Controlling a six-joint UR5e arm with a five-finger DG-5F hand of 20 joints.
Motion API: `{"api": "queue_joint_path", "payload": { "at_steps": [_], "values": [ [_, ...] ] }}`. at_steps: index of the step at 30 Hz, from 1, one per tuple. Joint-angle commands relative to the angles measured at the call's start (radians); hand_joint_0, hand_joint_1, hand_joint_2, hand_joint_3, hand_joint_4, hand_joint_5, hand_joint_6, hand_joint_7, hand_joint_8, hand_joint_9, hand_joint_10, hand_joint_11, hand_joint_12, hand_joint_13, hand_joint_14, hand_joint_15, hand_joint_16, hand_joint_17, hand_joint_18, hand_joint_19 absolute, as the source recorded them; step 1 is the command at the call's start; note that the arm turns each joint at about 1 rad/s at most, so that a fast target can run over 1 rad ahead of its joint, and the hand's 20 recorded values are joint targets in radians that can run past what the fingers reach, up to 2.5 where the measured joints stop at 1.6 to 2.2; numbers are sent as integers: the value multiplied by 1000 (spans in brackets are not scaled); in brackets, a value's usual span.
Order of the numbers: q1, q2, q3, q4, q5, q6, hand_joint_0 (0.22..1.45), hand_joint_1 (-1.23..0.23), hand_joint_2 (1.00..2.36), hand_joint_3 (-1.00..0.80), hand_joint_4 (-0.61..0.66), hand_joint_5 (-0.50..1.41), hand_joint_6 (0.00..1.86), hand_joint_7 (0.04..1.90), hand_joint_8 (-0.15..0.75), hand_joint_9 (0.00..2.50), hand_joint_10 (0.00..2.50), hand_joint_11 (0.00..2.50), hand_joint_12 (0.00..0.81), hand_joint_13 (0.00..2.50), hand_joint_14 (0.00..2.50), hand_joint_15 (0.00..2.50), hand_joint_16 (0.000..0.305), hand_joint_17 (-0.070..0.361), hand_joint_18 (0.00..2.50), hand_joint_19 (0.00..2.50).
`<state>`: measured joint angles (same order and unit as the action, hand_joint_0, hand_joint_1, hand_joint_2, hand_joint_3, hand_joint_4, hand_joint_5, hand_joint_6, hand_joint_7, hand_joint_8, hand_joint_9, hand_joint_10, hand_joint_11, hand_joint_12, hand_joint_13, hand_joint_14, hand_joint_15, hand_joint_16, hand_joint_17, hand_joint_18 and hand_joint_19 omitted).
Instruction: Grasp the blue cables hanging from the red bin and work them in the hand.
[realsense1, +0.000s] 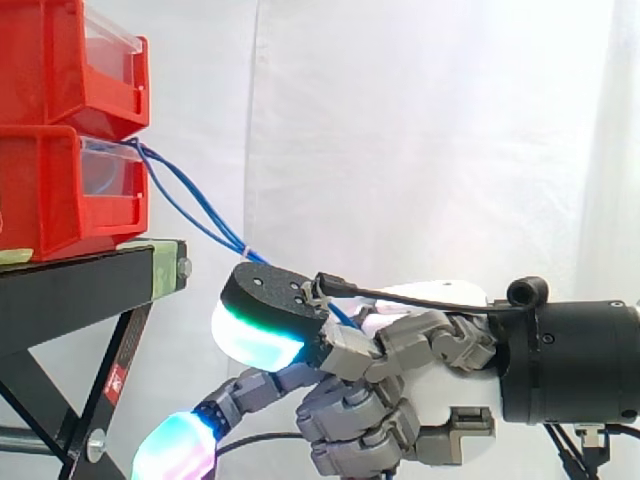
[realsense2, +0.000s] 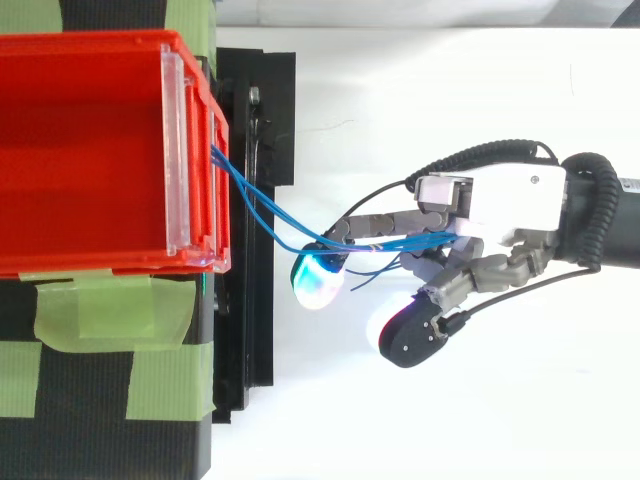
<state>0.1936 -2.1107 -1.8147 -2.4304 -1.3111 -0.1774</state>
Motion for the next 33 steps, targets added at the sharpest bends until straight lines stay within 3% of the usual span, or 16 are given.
{"api": "queue_joint_path", "payload": {
  "at_steps": [1,3,7,11,19,33],
  "values": [
    [0,0,0,-1,1,-1,739,-569,1000,-1000,271,211,10,1168,539,1900,2500,2500,670,2101,2500,2121,215,161,2500,723],
    [0,0,0,1,3,-1,722,-591,1000,-1000,203,178,3,1257,560,1677,2500,2500,677,2096,2500,2091,225,169,2500,710],
    [0,0,0,1,3,-1,690,-635,1000,-1000,99,65,131,1230,636,1016,2500,2500,712,2015,2500,2033,249,187,2457,694],
    [0,0,0,5,3,-1,669,-670,1000,-1000,13,91,10,1276,615,594,2500,2500,754,1910,2500,2020,271,203,2391,733],
    [0,0,0,28,3,-20,666,-654,1000,-1000,21,73,25,1251,614,641,2500,2500,741,1802,2500,2039,260,195,2257,703],
    [0,0,0,11,7,-48,713,-613,1000,-1000,-32,-97,536,1109,613,952,2500,2500,724,1827,2500,2071,238,179,2255,692]
  ]
}}
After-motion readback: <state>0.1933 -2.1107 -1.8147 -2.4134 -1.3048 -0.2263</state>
